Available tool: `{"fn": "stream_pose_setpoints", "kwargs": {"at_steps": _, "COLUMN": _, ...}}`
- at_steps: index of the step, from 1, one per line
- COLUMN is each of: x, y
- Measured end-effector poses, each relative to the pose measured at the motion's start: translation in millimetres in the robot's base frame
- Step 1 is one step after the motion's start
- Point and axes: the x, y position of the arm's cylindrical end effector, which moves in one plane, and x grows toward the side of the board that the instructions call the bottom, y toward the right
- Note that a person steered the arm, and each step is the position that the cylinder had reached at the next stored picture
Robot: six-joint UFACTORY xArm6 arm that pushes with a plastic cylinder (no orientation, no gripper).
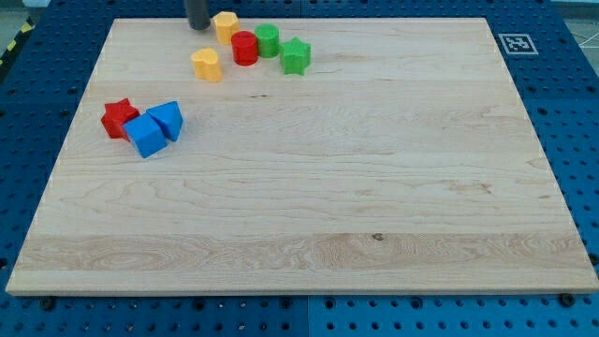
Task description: Point at the yellow heart
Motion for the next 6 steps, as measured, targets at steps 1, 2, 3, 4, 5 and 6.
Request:
{"fn": "stream_pose_setpoints", "kwargs": {"at_steps": 1, "x": 6.6, "y": 20.9}}
{"fn": "stream_pose_setpoints", "kwargs": {"at_steps": 2, "x": 6.2, "y": 18.3}}
{"fn": "stream_pose_setpoints", "kwargs": {"at_steps": 3, "x": 6.0, "y": -18.2}}
{"fn": "stream_pose_setpoints", "kwargs": {"at_steps": 4, "x": 25.7, "y": -57.0}}
{"fn": "stream_pose_setpoints", "kwargs": {"at_steps": 5, "x": 60.2, "y": -71.0}}
{"fn": "stream_pose_setpoints", "kwargs": {"at_steps": 6, "x": 89.7, "y": -61.4}}
